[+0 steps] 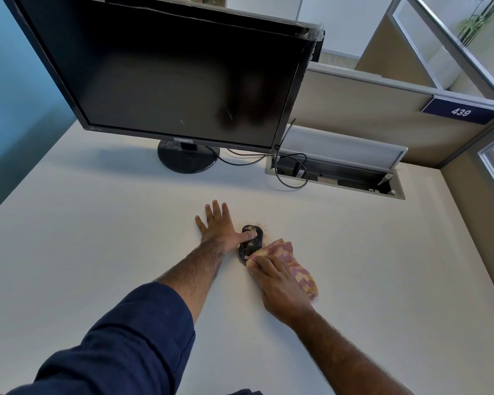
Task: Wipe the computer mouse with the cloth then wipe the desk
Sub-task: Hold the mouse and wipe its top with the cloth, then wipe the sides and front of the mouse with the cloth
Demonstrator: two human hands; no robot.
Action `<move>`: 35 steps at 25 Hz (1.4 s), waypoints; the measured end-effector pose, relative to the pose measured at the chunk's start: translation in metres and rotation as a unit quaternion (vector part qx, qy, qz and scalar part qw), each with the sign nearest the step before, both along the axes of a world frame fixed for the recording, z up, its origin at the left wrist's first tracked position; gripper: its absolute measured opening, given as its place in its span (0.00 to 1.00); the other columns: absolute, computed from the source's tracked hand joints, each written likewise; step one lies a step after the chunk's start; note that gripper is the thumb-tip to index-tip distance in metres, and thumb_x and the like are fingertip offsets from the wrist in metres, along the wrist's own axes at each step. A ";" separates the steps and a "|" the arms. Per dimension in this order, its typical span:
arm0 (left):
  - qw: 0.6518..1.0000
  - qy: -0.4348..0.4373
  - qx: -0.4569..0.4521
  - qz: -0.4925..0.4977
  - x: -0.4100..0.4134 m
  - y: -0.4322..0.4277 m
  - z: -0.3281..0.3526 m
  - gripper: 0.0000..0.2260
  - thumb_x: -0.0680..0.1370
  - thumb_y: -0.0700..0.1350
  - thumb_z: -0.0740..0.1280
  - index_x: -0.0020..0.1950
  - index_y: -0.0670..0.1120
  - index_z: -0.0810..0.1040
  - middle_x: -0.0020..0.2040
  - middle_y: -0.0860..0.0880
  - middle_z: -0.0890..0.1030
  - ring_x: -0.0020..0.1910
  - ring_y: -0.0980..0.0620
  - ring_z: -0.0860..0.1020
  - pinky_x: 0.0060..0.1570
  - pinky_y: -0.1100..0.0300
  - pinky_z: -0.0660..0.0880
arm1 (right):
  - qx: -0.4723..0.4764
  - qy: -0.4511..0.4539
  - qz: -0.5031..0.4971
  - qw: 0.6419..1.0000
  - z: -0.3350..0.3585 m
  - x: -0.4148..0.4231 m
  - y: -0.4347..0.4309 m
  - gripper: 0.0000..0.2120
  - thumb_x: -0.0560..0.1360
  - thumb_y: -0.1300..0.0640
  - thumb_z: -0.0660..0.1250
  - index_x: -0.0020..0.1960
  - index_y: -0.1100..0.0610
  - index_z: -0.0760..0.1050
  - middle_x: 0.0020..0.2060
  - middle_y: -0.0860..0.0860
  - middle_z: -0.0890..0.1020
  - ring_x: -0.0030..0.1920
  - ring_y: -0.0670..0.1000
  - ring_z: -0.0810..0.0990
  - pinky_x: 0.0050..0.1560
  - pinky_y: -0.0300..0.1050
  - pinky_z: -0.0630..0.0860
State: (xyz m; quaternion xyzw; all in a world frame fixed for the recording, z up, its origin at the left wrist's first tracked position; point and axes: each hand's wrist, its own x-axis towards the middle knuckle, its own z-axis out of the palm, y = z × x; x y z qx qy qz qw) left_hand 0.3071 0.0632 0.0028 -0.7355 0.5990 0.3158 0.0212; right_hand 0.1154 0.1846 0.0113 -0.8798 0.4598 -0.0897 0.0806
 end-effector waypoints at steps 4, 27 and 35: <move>1.000 0.004 -0.001 0.001 0.001 0.000 0.002 0.58 0.70 0.77 0.64 0.83 0.46 0.36 0.82 0.44 0.32 0.80 0.43 0.31 0.75 0.37 0.32 | 0.034 -0.067 -0.032 0.997 0.009 -0.010 -0.011 0.18 0.77 0.66 0.63 0.64 0.55 0.79 0.62 0.50 0.78 0.62 0.51 0.71 0.62 0.48 0.74; 0.999 0.018 -0.035 -0.020 0.001 0.000 0.002 0.56 0.72 0.75 0.65 0.83 0.46 0.37 0.82 0.44 0.33 0.81 0.43 0.32 0.76 0.36 0.33 | 0.043 -0.150 -0.113 0.981 0.000 -0.012 0.005 0.16 0.77 0.68 0.67 0.61 0.55 0.82 0.61 0.48 0.80 0.63 0.51 0.75 0.66 0.39 0.68; 0.996 0.031 -0.074 -0.045 0.013 0.028 -0.018 0.62 0.64 0.81 0.64 0.83 0.50 0.36 0.82 0.48 0.32 0.81 0.47 0.32 0.75 0.38 0.33 | 0.160 -0.436 -0.381 0.799 0.022 -0.008 -0.024 0.09 0.81 0.45 0.66 0.59 0.41 0.81 0.60 0.38 0.76 0.50 0.34 0.81 0.33 0.30 0.77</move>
